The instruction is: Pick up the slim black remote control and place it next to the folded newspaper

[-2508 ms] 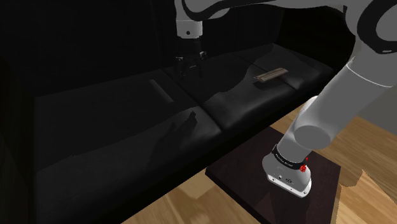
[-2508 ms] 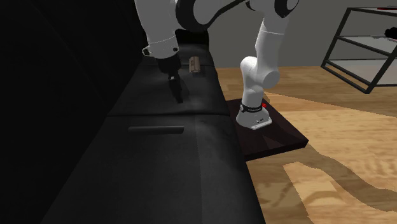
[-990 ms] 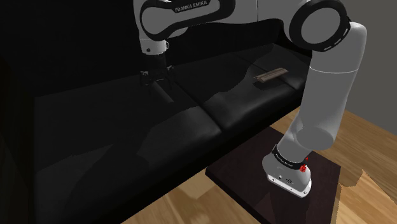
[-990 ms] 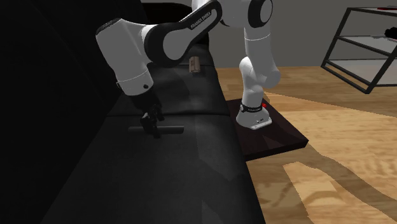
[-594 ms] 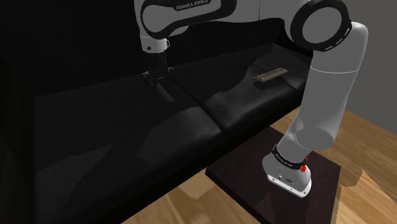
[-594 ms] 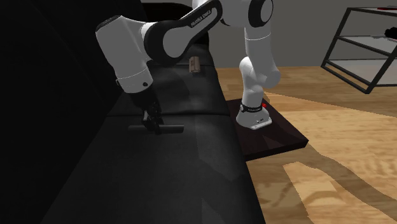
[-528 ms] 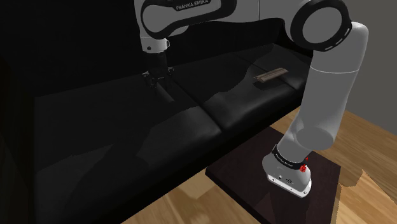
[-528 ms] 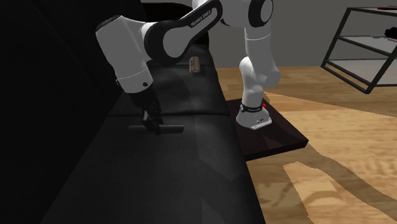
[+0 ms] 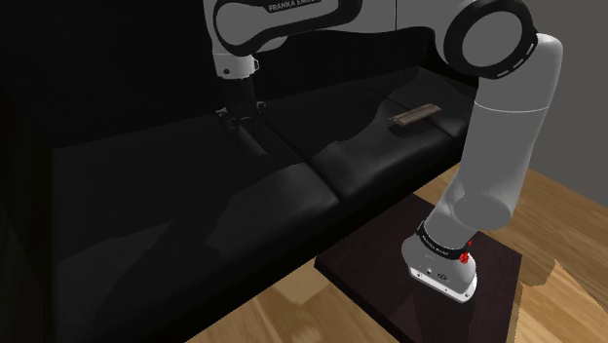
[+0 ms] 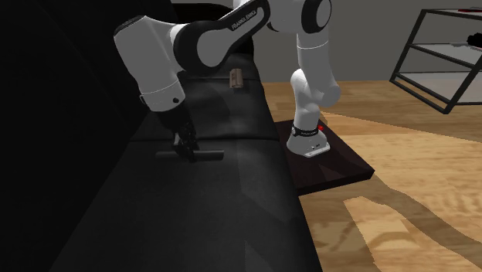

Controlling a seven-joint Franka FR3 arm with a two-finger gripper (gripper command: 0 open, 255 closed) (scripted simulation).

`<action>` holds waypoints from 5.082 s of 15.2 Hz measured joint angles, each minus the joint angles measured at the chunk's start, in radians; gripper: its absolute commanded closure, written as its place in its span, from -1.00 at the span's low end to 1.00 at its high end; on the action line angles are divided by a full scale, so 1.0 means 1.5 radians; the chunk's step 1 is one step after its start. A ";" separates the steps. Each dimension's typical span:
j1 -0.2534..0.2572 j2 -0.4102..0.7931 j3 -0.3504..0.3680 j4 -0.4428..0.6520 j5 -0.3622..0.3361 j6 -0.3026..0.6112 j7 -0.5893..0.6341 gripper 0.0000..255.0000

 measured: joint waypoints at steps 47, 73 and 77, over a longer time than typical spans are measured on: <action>-0.254 -0.252 -0.229 -0.165 -0.051 -0.120 -0.467 1.00; -0.262 -0.237 -0.239 -0.280 -0.055 0.011 -0.486 -1.00; -0.262 -0.236 -0.239 -0.267 -0.055 0.000 -0.486 -1.00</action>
